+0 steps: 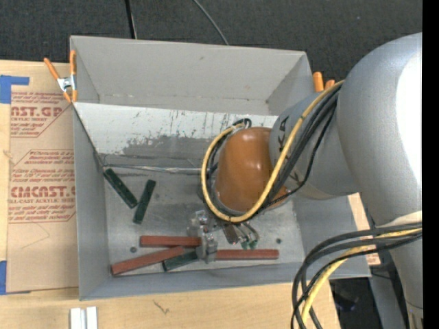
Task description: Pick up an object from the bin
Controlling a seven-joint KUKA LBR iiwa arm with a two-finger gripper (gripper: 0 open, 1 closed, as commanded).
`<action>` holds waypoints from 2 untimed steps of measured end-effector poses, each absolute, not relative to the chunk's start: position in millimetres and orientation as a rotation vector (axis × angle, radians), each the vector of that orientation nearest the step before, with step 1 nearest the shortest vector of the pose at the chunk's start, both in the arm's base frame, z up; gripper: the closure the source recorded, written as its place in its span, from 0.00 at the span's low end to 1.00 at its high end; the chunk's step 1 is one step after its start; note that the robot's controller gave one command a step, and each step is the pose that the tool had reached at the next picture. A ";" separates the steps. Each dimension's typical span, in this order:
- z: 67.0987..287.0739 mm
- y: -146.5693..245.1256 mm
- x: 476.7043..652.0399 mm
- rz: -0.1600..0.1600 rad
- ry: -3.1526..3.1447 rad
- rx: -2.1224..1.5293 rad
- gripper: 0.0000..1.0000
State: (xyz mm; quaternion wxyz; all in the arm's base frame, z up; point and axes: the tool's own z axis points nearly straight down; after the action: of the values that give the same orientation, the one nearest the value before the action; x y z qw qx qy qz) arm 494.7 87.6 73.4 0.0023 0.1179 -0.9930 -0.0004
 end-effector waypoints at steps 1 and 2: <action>74.9 87.4 494.5 -0.001 -3.114 0.371 1.00; 123.8 86.4 495.9 0.000 -3.117 0.390 1.00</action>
Offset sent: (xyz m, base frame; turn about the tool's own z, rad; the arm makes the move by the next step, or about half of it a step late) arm 0.0079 -0.0024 0.0107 -0.1081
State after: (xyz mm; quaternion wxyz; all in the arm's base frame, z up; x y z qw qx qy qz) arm 495.9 86.4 123.8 0.0002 0.1241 -0.9923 0.0000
